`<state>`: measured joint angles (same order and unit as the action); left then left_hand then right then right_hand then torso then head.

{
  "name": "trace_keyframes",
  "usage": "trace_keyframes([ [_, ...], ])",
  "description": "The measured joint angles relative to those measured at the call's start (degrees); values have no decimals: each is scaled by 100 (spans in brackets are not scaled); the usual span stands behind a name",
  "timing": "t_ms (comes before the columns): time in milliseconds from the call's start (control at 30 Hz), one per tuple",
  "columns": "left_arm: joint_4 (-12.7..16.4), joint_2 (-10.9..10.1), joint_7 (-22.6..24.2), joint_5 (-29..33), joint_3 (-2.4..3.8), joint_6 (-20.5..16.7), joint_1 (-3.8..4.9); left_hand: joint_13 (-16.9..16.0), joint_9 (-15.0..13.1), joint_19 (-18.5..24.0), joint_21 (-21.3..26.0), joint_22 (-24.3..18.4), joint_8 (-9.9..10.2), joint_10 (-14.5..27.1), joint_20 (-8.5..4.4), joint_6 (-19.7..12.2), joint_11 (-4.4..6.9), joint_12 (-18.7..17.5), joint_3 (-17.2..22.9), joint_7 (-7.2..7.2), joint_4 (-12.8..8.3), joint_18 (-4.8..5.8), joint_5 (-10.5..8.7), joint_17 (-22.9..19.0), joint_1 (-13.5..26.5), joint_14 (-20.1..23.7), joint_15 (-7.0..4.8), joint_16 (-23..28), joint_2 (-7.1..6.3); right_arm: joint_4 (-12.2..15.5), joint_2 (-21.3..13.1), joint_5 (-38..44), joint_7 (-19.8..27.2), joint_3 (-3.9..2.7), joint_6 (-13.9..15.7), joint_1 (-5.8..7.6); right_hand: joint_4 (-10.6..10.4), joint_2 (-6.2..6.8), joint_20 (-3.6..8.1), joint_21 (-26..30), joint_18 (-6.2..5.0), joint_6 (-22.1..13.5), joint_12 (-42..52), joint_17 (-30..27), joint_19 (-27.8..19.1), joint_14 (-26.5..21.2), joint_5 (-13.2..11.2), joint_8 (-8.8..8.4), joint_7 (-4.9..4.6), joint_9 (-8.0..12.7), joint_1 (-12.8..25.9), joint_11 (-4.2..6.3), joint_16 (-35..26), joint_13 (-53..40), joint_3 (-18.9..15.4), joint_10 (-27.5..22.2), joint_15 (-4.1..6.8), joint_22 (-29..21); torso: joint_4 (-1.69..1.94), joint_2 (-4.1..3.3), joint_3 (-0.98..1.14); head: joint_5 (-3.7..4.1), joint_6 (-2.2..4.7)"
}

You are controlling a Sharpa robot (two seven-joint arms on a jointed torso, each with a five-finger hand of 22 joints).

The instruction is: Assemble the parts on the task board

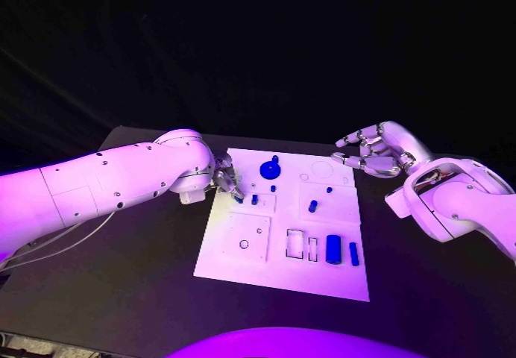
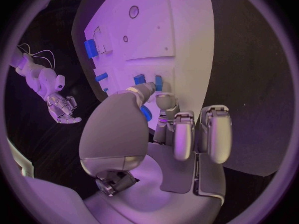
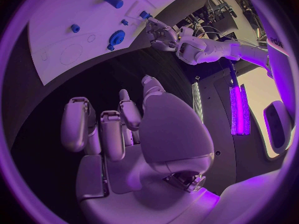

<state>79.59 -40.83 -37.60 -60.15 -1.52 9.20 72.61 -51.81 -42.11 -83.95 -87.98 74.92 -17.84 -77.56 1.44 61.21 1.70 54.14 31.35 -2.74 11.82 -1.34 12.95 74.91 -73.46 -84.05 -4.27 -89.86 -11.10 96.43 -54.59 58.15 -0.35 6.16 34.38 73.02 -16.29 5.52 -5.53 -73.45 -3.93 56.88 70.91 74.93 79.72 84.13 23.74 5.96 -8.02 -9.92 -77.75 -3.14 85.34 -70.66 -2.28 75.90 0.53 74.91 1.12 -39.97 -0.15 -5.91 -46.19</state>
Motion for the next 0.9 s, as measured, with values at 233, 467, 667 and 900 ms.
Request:
trace_keyframes([
  [233, -1, 1, -15, -19, 0, 4, 0, 9, 0, 0, 0, 0, 3, 2, 0, 0, -2, 0, 1, 0, -1, 0, -4, 0, 1, 0, 0, 0, -1, 0, -1, 0, 0, 0, 0, 0, 0, 0, 0, 0, 0, 0, 0, 0, 0, 0, 0, 0, 0, 0, 0, 0, 0, 0, 0, 0, 0, 0, 3, 1, -3, 0, -3],
  [467, -2, 20, -33, -36, 1, 2, 0, 8, -1, 0, 0, 0, -21, -16, 0, 1, 13, 0, 42, 0, -6, 0, 8, 0, 39, 0, 0, 0, 6, 5, -1, 0, 0, 0, 0, 0, 0, 0, 0, 0, 0, 0, 0, -1, 0, 0, 0, 0, 0, 0, 0, 0, 0, 0, 0, 0, 0, 2, 2, 1, -3, -3, -12],
  [667, 3, 30, -42, -48, 0, 23, 0, -52, -48, 0, -13, -1, -67, -114, 0, 30, 32, 65, 133, 30, -84, 0, 18, 0, 130, 21, -21, 0, -85, 8, -7, 0, 0, 0, 0, 0, 0, 0, 0, 35, 0, 0, 0, -1, 0, 0, 43, 23, 0, 5, 0, 0, -22, 0, 0, 0, 0, 4, 2, 1, -3, 5, -21],
  [900, 8, 45, -54, -81, 3, 70, 4, -71, -73, 0, -26, -1, -97, -138, 0, 42, 54, 92, 210, 41, -161, 1, 18, 0, 205, 4, -38, 0, -113, 13, -10, 1, 0, 0, 0, 0, 0, 0, 0, 35, 0, 0, 0, -1, 0, 0, 43, 23, 0, 5, 0, 0, -22, 1, 0, 0, 0, 3, 4, 1, -1, 13, -27],
])
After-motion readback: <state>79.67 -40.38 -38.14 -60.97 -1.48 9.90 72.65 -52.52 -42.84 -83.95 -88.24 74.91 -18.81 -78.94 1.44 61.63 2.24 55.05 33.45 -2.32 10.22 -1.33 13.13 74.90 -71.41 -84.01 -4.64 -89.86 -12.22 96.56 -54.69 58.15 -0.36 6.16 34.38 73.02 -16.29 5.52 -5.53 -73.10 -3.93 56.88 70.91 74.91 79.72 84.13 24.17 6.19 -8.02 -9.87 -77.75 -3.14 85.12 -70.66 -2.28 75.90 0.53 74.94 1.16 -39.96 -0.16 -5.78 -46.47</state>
